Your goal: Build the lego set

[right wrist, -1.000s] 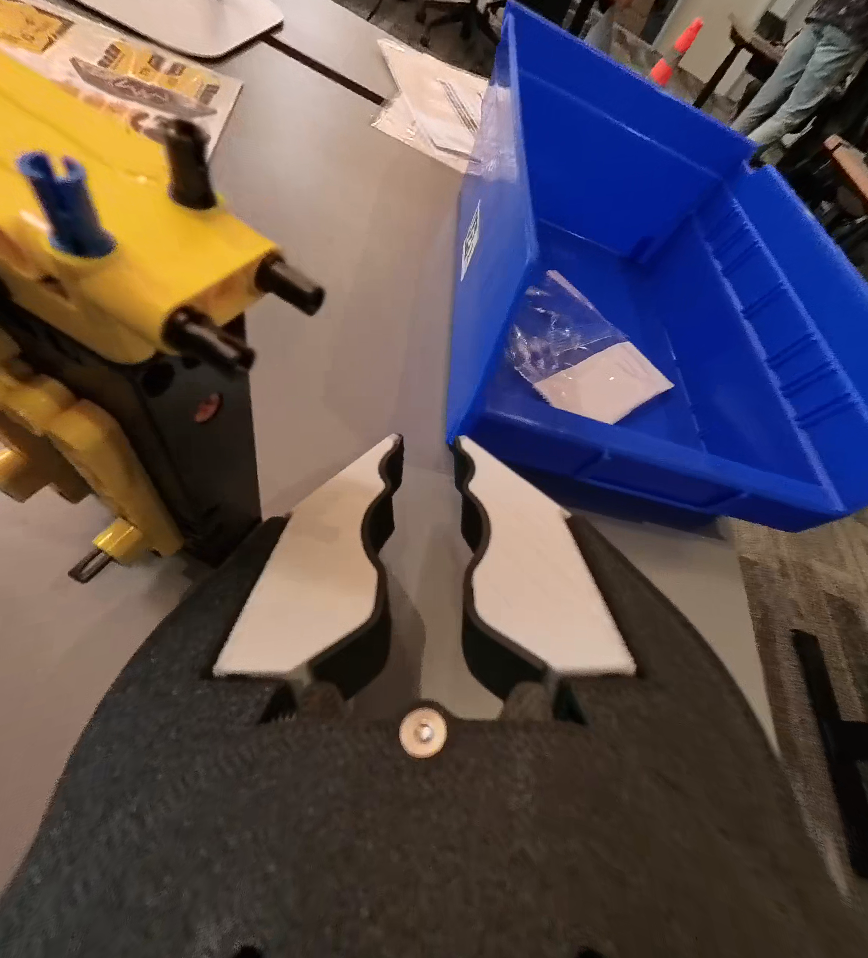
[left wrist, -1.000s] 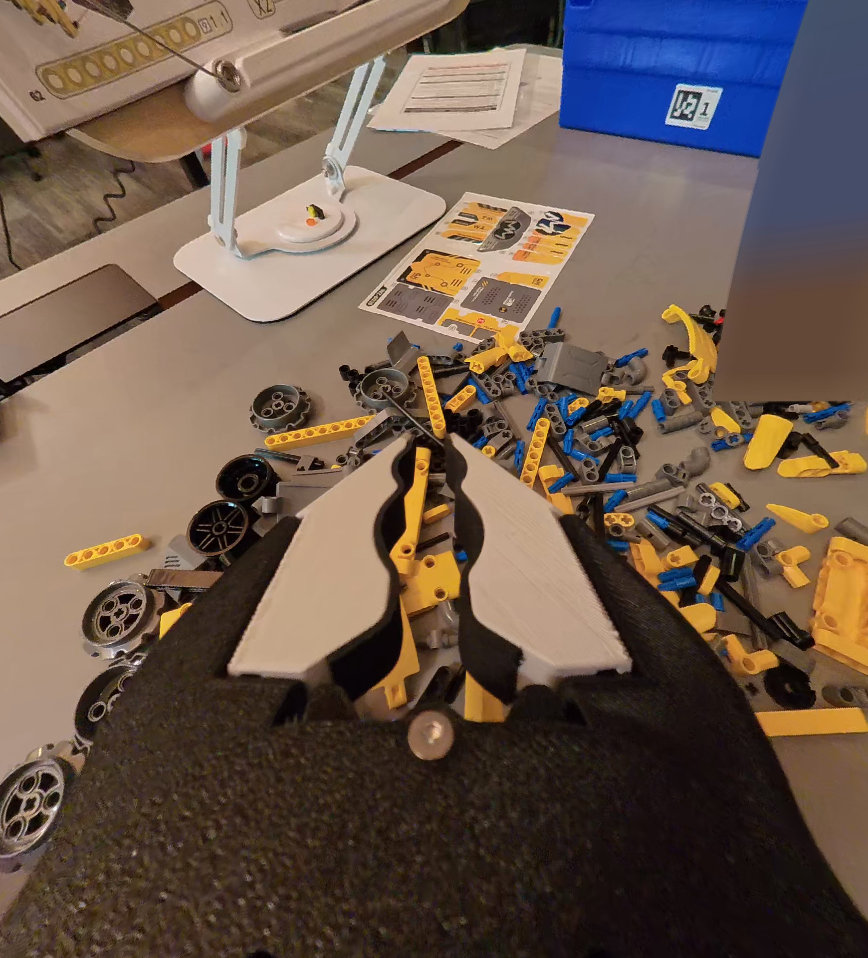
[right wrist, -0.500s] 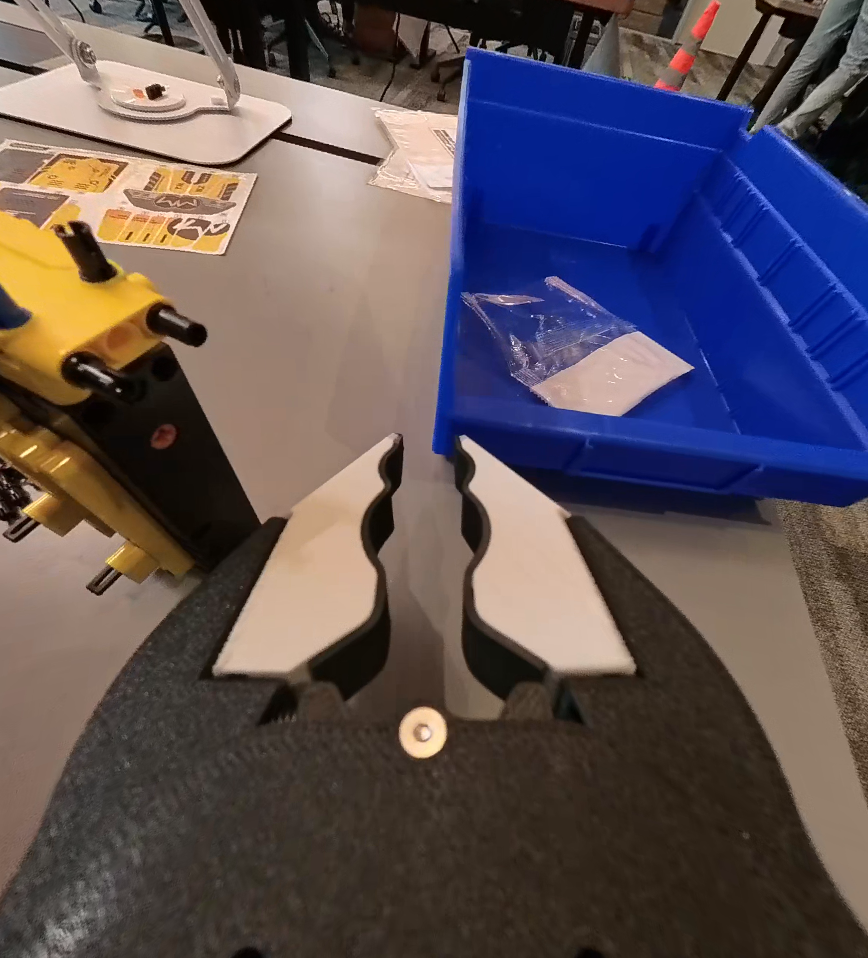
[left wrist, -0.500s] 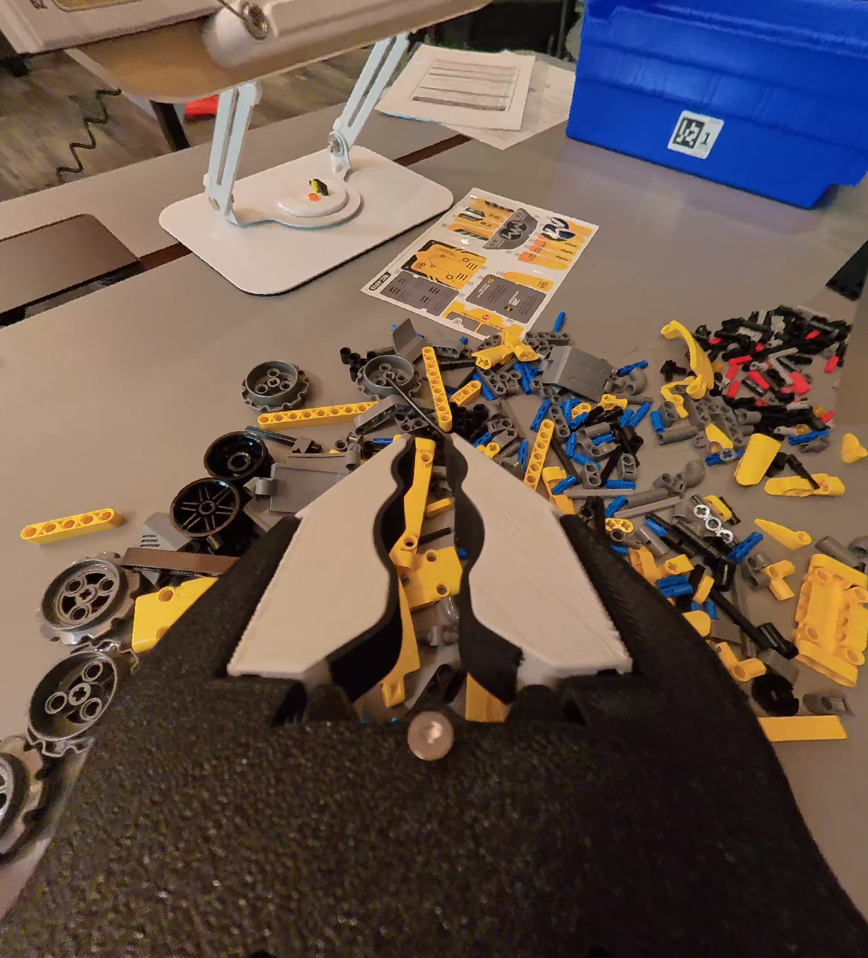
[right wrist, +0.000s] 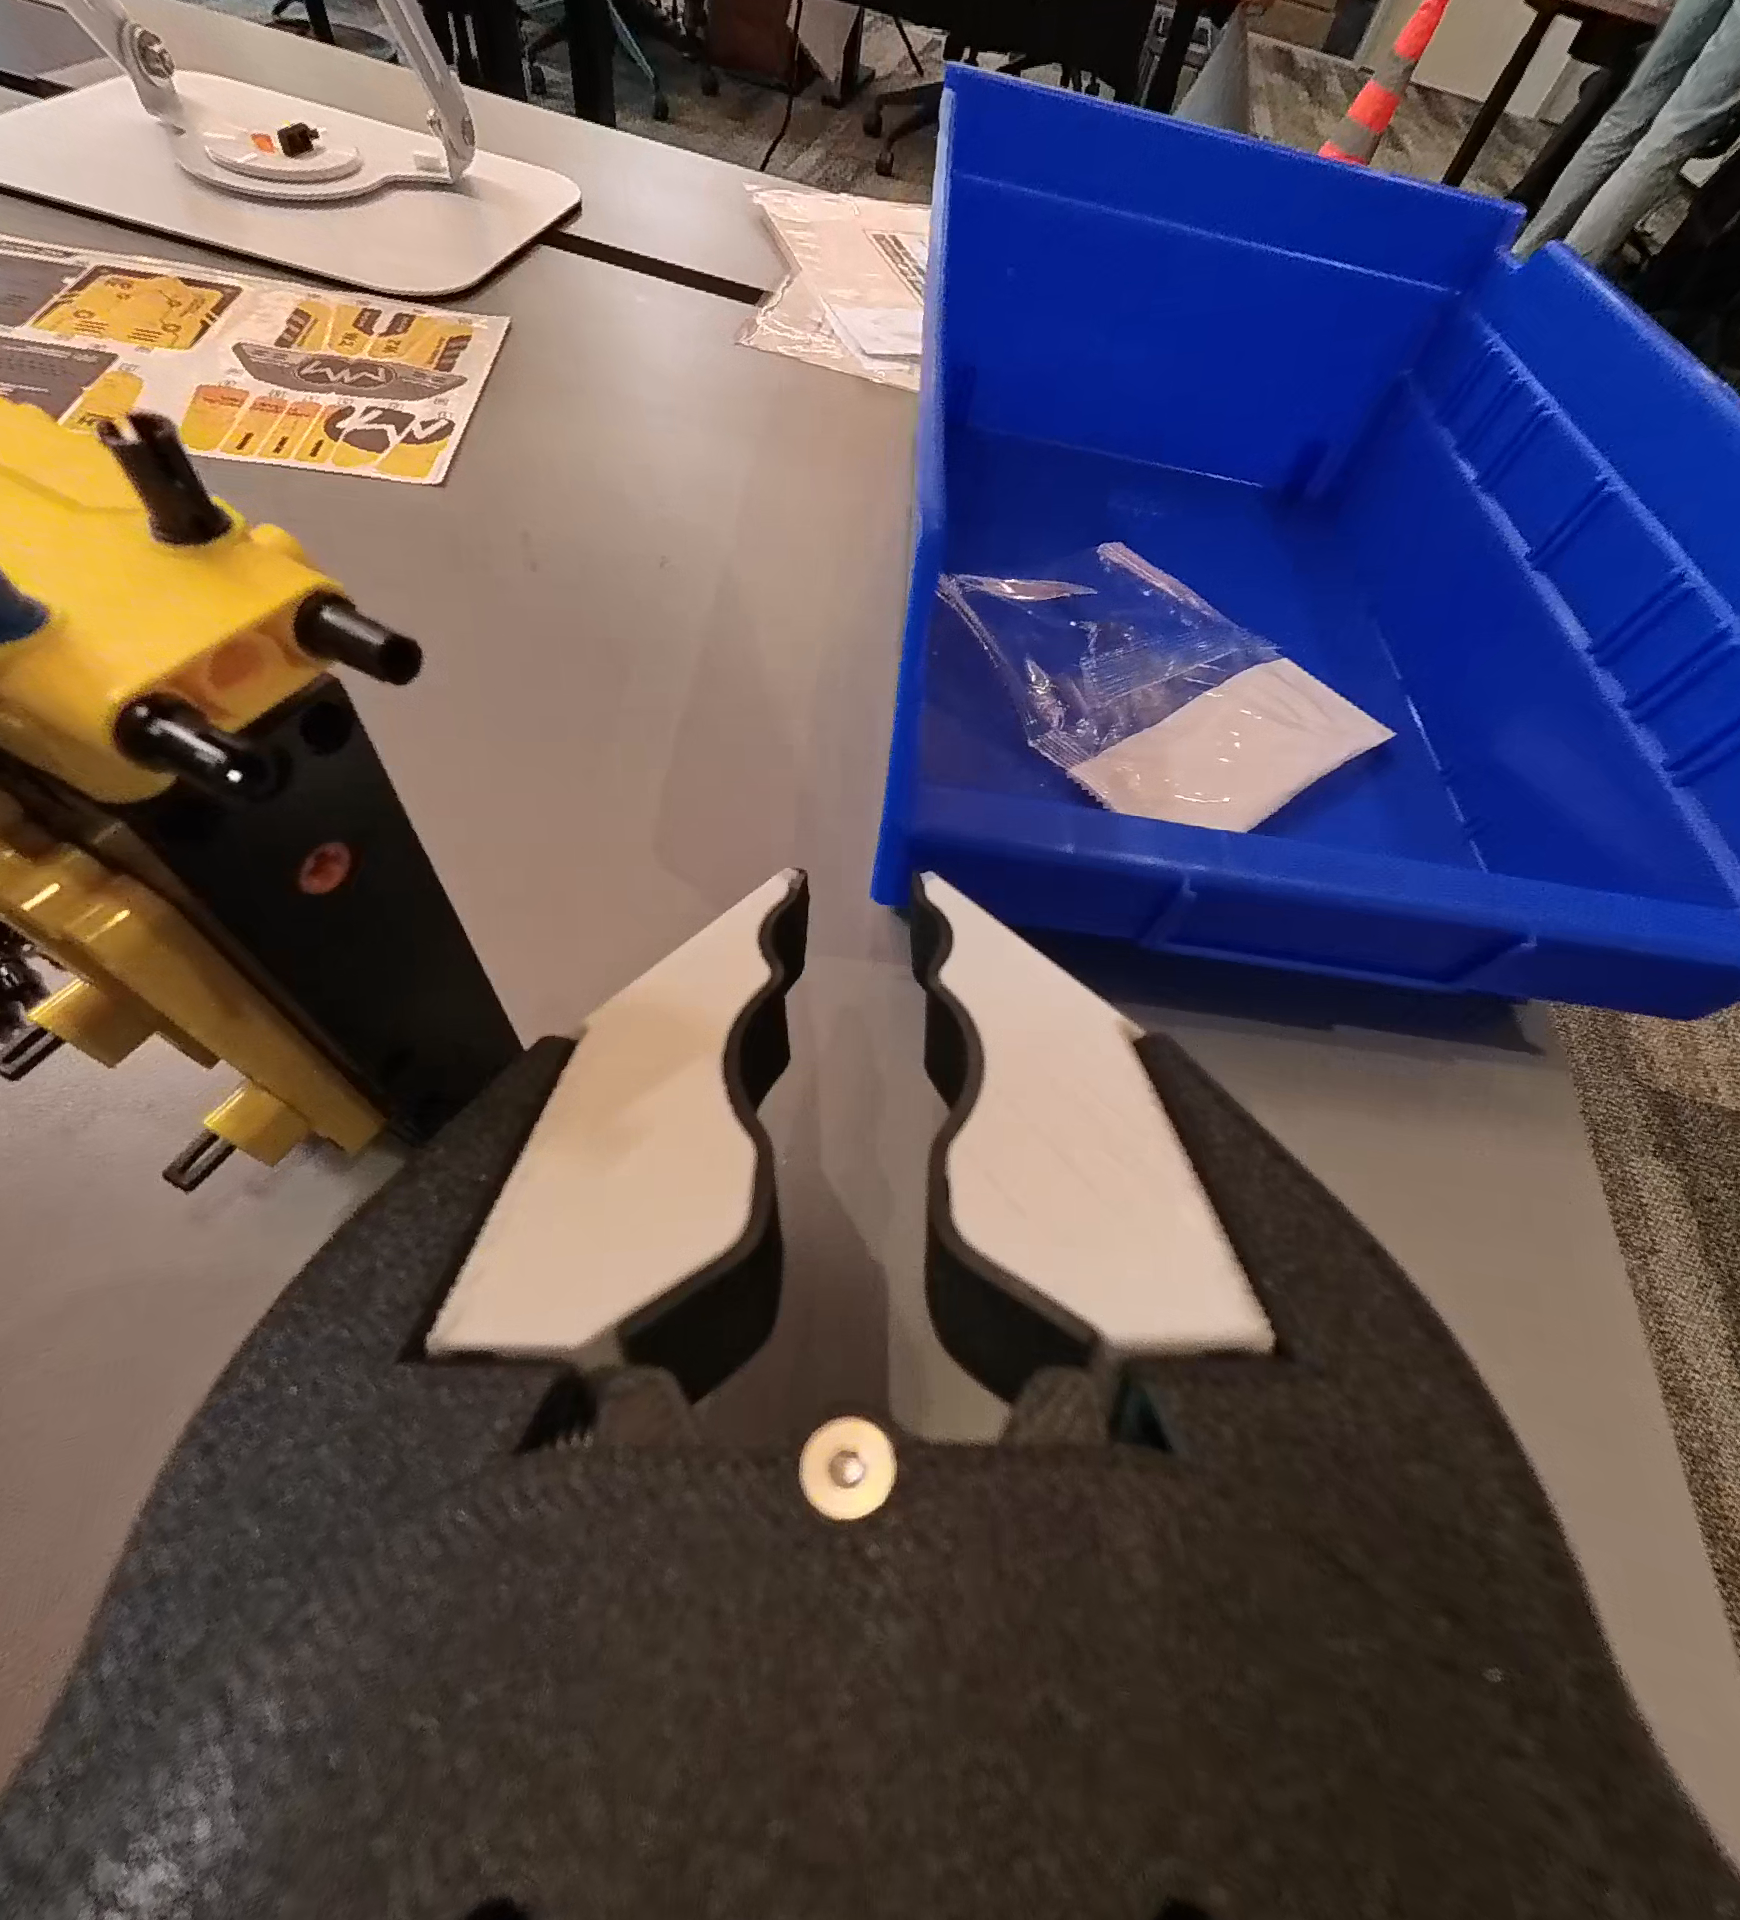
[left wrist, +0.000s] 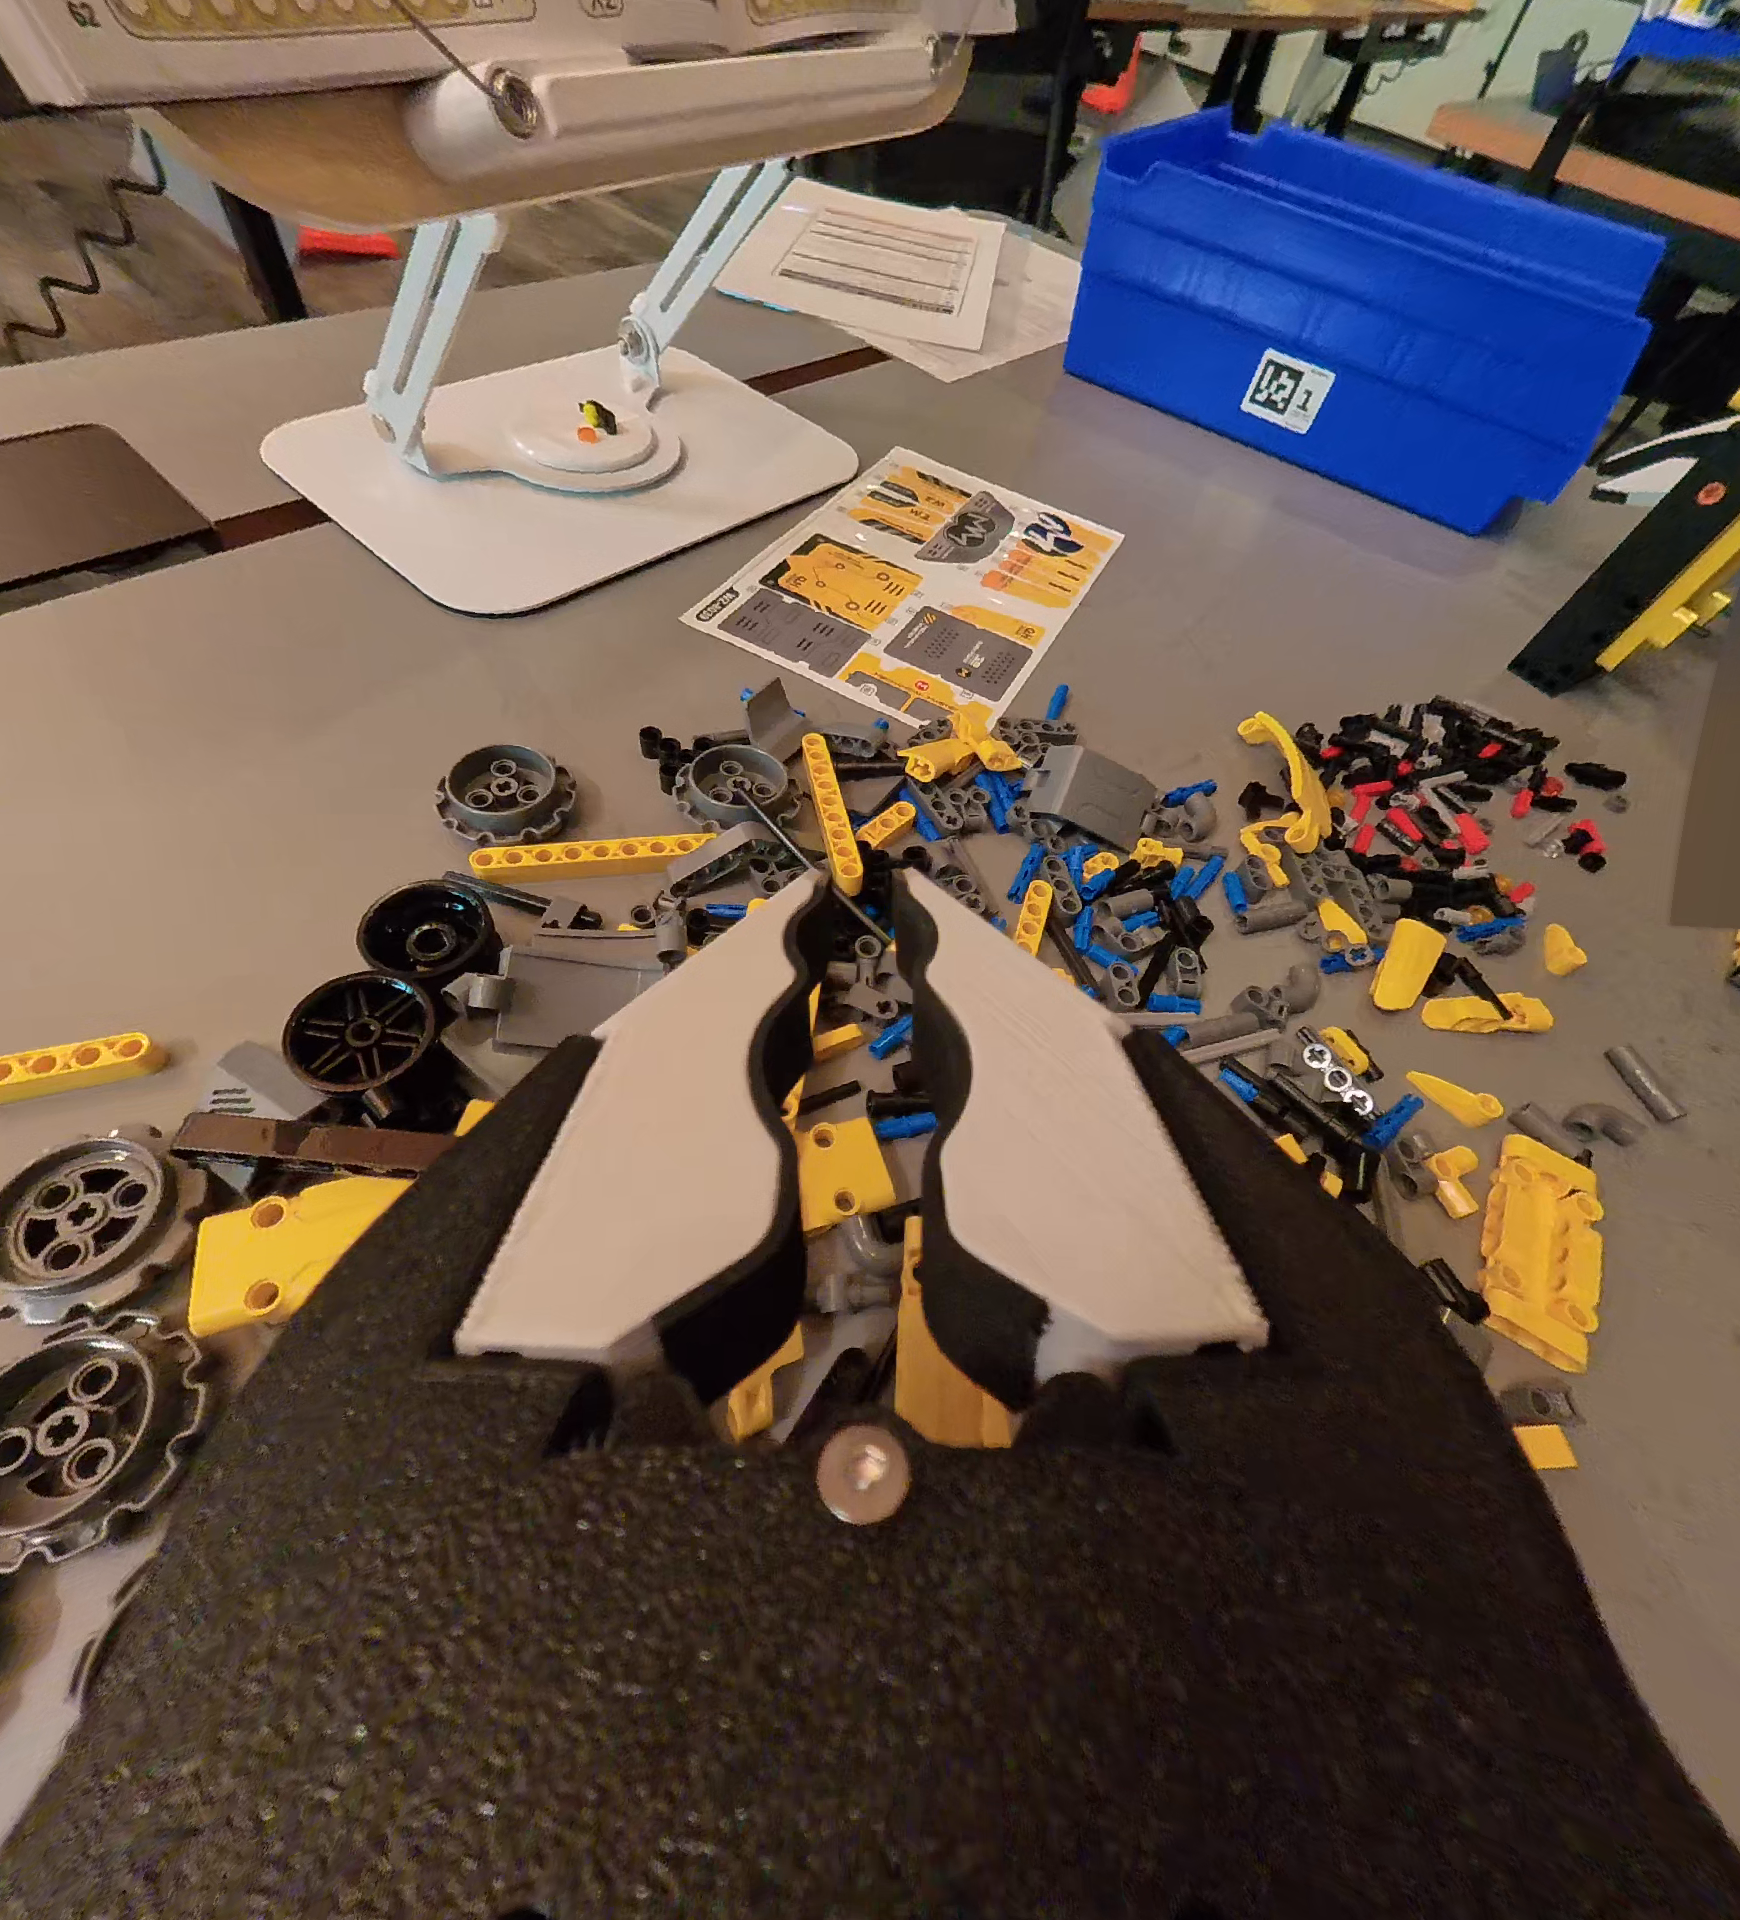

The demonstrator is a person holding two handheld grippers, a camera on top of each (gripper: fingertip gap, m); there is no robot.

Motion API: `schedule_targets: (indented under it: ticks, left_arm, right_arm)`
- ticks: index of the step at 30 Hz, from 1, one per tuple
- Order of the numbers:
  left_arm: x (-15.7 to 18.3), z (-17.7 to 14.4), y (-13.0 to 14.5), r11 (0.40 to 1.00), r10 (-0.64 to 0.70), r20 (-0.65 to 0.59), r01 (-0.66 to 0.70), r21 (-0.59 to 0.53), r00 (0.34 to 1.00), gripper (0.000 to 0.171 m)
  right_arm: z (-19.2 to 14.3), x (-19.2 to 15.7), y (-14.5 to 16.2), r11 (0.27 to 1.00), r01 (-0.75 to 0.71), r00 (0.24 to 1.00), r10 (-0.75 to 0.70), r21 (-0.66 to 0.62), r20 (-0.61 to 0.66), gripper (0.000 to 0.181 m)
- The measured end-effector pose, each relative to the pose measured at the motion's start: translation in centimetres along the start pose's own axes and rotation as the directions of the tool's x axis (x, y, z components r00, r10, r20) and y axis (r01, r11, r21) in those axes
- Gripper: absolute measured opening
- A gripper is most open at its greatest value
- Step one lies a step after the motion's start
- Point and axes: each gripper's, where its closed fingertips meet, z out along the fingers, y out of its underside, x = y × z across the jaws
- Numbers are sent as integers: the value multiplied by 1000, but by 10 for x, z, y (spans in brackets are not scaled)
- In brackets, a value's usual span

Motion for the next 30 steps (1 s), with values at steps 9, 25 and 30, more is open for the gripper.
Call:
schedule_targets:
  ticks: [9, 25, 30]
  left_arm:
    - [0, 0, 0, 1000, -16, -10, 16, 5, 1000, 10]
    - [-12, -1, 4, 999, -33, 47, 34, -17, 998, 11]
    - [-27, -6, 9, 998, -28, 131, 35, -48, 991, 11]
  right_arm:
    - [0, 0, 0, 1000, 2, 1000, -2, -1, 0, 19]
    - [1, 0, 1, 1000, 1, 1000, -1, -8, 1, 19]
    - [2, 0, 2, 1000, 7, 1000, -7, -17, -1, 19]
